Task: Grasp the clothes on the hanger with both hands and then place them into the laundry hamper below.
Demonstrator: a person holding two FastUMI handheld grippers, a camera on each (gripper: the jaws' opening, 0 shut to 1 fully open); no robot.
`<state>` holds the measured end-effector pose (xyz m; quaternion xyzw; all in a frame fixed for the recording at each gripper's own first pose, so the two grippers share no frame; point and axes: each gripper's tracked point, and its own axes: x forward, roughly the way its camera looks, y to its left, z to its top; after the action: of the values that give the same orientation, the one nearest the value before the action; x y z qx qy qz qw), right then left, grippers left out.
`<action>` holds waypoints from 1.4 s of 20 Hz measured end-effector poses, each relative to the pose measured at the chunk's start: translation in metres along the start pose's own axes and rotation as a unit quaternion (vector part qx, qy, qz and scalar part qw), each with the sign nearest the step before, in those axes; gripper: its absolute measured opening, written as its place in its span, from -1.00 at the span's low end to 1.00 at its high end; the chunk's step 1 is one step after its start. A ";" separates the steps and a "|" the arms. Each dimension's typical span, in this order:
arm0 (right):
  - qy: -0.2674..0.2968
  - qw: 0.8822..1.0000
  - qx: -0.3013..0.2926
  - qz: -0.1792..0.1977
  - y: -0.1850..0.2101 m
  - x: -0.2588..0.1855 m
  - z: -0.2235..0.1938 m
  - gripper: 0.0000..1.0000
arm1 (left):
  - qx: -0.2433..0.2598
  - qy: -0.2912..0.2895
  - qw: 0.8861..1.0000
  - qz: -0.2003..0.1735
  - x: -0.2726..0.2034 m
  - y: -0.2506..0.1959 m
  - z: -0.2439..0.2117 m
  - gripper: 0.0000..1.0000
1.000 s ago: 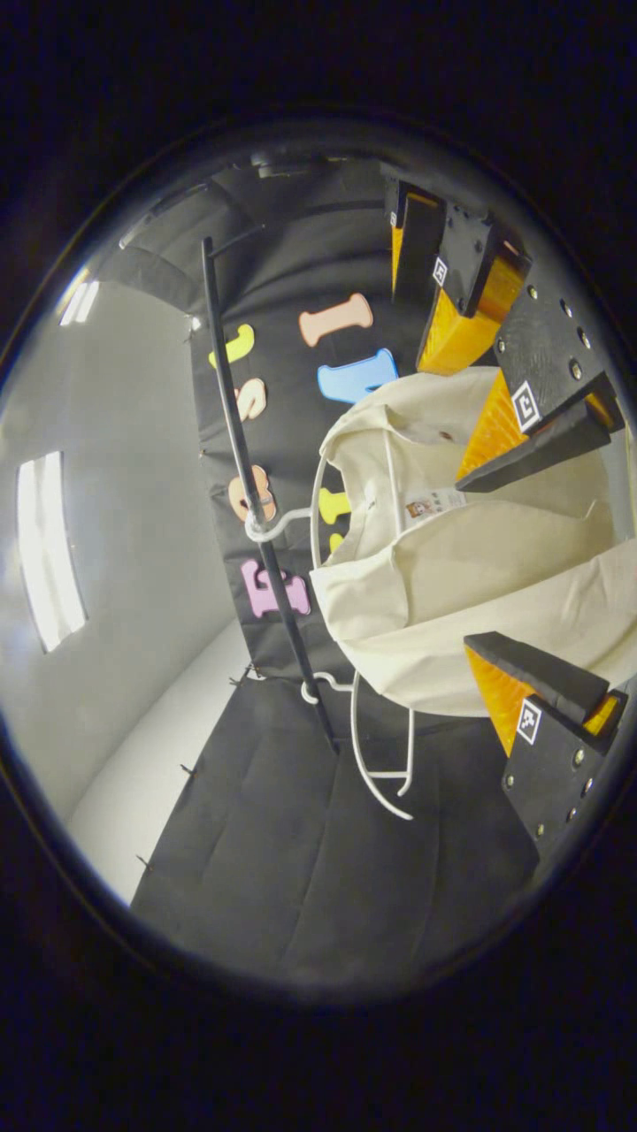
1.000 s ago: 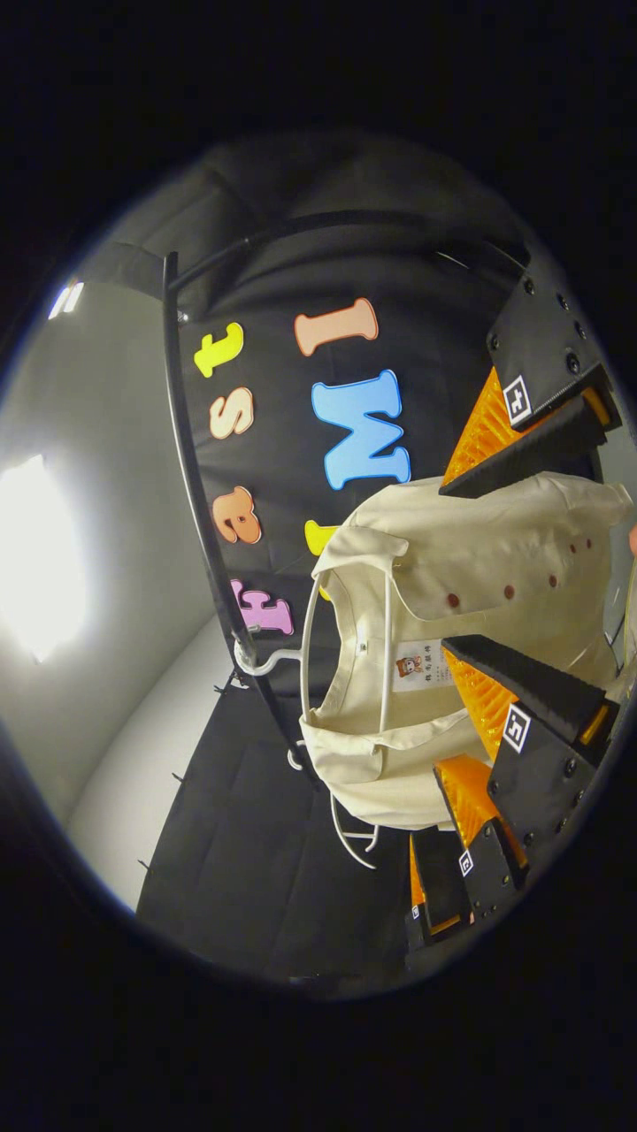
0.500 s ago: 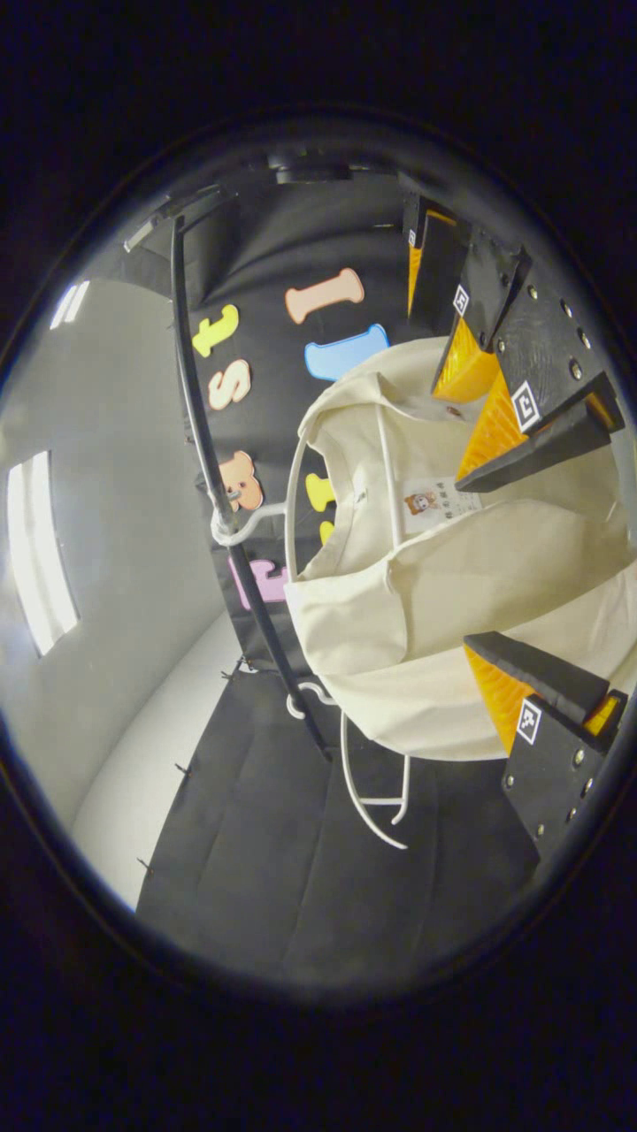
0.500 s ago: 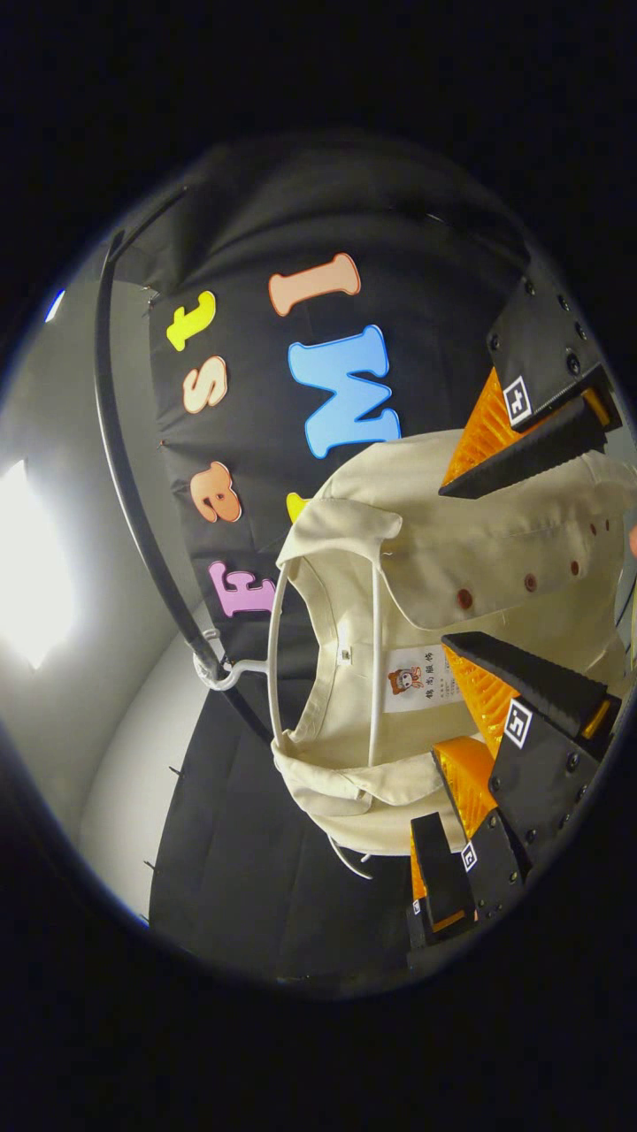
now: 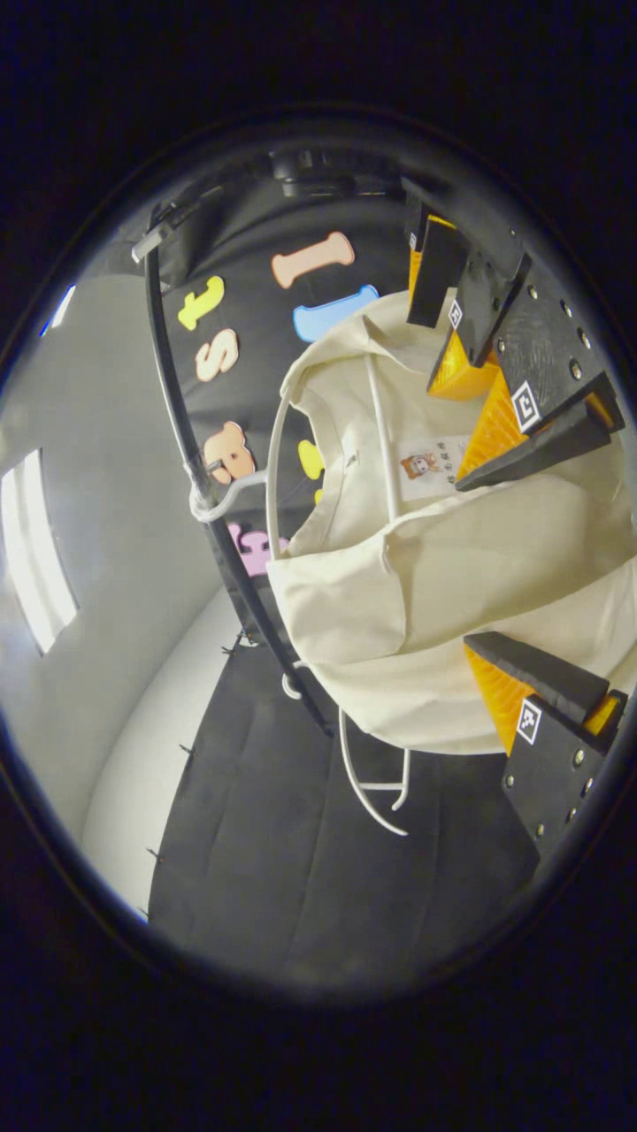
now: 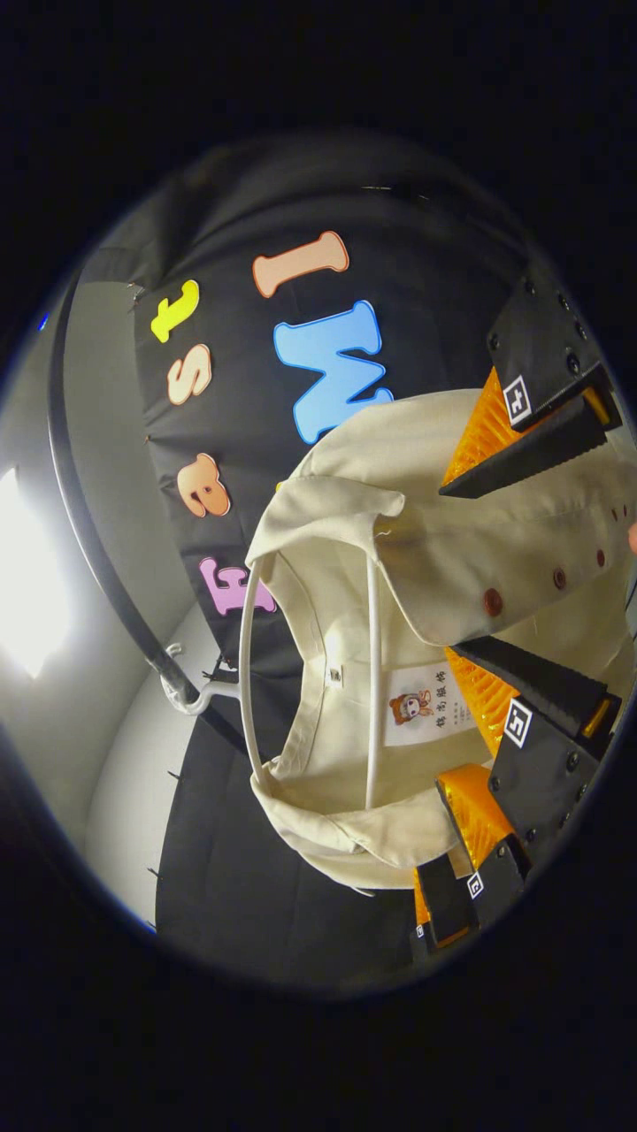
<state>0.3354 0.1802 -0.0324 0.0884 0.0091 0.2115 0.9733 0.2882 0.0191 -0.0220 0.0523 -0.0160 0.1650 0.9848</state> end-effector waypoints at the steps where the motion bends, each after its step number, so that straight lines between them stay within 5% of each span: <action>1: 0.000 1.000 -0.001 -0.010 -0.004 0.005 -0.001 0.91 | 0.001 -0.001 1.000 0.005 0.000 0.000 0.000 0.86; 8: 0.007 0.998 -0.005 -0.056 -0.027 0.029 0.001 0.91 | 0.024 -0.003 0.998 0.056 0.024 0.005 0.000 0.83; 9: 0.007 0.998 -0.006 -0.061 -0.029 0.032 0.001 0.76 | 0.024 -0.003 0.998 0.058 0.024 0.006 0.000 0.52; 12: 0.015 0.998 -0.011 -0.068 -0.033 0.040 -0.003 0.41 | 0.028 0.002 0.998 0.058 0.026 0.005 -0.002 0.42; 15: 0.024 0.997 -0.019 -0.073 -0.037 0.047 -0.006 0.29 | 0.032 0.005 0.997 0.067 0.027 0.010 -0.003 -0.10; 17: 0.021 0.994 -0.031 -0.101 -0.048 0.046 -0.003 -0.71 | 0.038 0.008 0.997 0.060 0.027 0.008 -0.003 -0.27; 18: 0.018 0.993 -0.038 -0.110 -0.052 0.046 0.000 -0.84 | 0.046 0.006 0.996 0.078 0.019 0.015 0.001 -0.27; 19: 0.014 0.993 -0.042 -0.106 -0.053 0.047 0.000 -0.96 | 0.047 0.004 0.995 0.089 0.020 0.026 0.000 -0.64; 20: 0.013 0.993 -0.050 -0.104 -0.054 0.046 0.001 -0.96 | 0.040 0.001 0.997 0.072 0.021 0.020 0.000 -1.00; 28: -0.065 0.978 -0.118 -0.157 -0.086 0.021 0.049 -0.98 | 0.079 -0.052 0.992 0.086 -0.010 0.045 0.040 -0.95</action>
<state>0.3926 0.1040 0.0014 -0.0157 -0.0657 0.0497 0.9965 0.2636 0.0534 0.0215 0.1370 -0.0588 0.2471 0.9574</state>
